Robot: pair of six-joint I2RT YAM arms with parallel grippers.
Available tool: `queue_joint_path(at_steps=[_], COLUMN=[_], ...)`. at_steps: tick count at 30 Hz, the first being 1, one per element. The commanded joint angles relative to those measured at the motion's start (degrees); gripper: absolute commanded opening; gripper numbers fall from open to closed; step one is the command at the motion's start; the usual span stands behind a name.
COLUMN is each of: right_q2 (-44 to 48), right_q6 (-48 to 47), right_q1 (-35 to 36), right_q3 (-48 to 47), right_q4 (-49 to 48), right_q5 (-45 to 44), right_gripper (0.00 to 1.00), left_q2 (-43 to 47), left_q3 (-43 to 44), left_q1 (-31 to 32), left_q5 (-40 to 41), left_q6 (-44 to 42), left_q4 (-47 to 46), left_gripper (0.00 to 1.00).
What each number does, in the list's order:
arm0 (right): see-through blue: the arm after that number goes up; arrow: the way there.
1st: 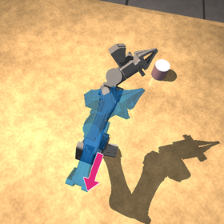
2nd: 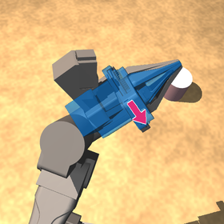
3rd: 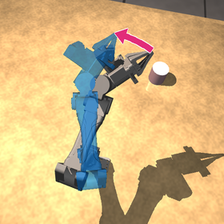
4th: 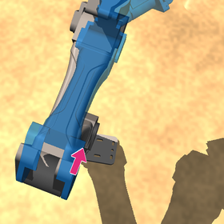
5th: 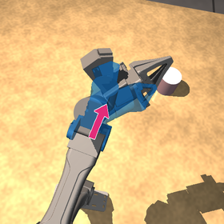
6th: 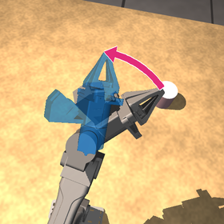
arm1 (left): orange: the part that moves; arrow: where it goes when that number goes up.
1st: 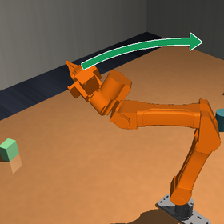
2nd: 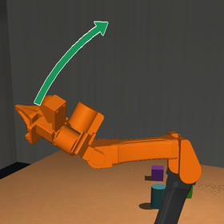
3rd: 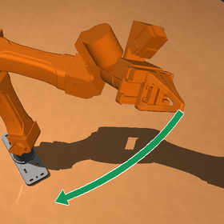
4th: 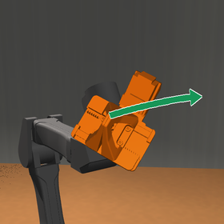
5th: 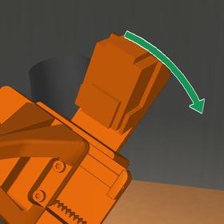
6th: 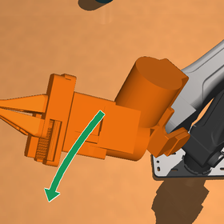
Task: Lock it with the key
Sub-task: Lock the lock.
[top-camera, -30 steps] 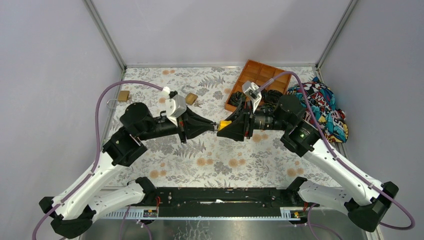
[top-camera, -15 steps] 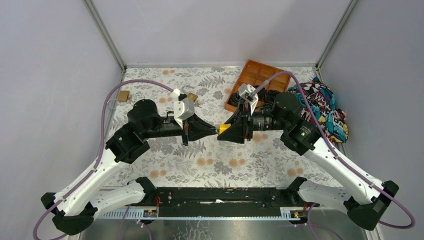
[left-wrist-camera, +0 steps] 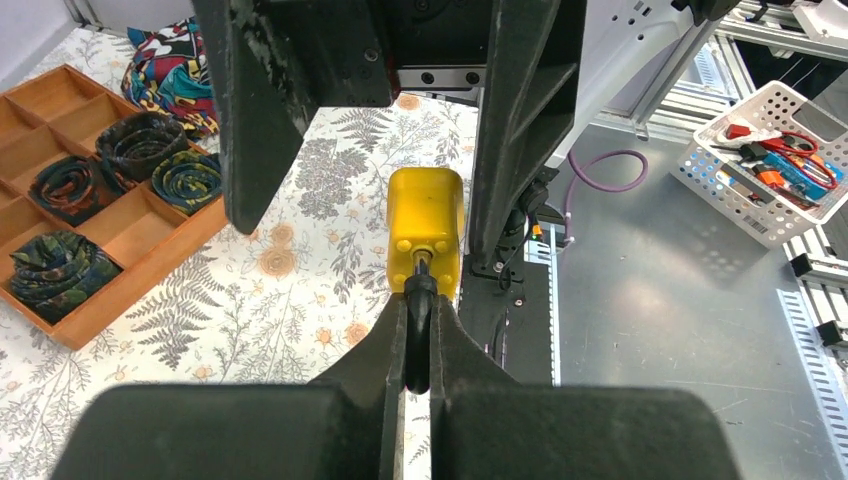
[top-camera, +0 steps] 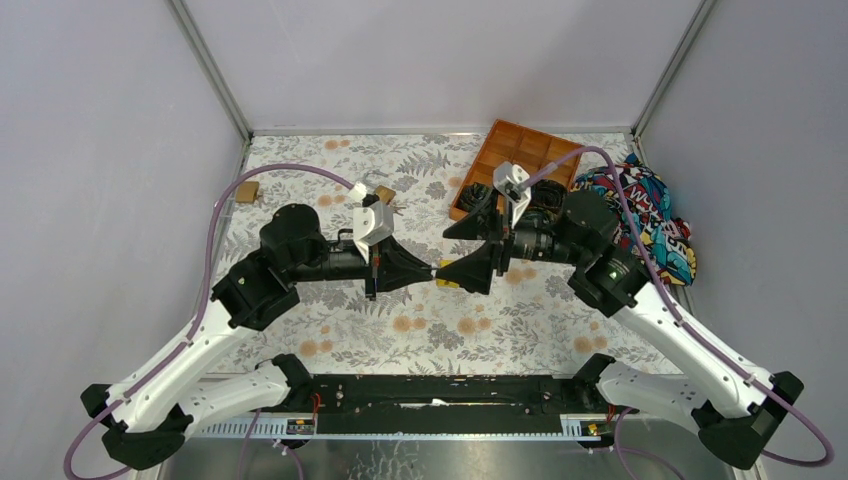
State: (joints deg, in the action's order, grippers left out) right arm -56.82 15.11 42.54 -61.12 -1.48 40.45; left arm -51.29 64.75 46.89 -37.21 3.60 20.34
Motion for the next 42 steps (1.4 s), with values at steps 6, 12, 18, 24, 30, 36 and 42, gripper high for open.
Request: queue_joint_path(at_steps=[6,12,18,24,30,36,42], right_q2=[10.48,9.88,8.73,10.19,7.68,5.39,6.03], right_q6=[6.08,11.44,13.10,13.34,15.51,16.64,17.17], right_q1=[-0.48,-0.29,-0.07,-0.02,0.01,0.52,0.66], right_q3=[13.49,17.68,18.73,20.94,20.30,19.77,20.61], right_q4=[-19.79,-28.61,-31.30,-32.07,-35.24,-38.10,-37.97], right_q5=[-3.00,-1.26,2.07,0.65,0.95,1.64,0.12], right_gripper=[0.99,0.83,0.85,0.84,0.76,0.53,0.01], left_q2=[2.18,2.44,2.24,2.82,2.87,2.74,2.94], left_q3=[-2.22,-4.30,-4.16,-5.52,-6.31,-6.14,-6.26], left_q1=[-0.33,-0.81,-1.79,-3.10,-3.21,-3.22,-3.22], left_q5=[-1.45,-2.17,-2.07,-3.09,-3.85,-3.96,-4.01], left_q6=[5.74,8.91,10.70,13.94,15.04,15.27,15.30], left_q4=[-7.11,-11.00,-12.02,-15.67,-17.37,-17.69,-17.70], left_gripper=[0.00,0.00,0.00,0.00,0.00,0.00,0.00])
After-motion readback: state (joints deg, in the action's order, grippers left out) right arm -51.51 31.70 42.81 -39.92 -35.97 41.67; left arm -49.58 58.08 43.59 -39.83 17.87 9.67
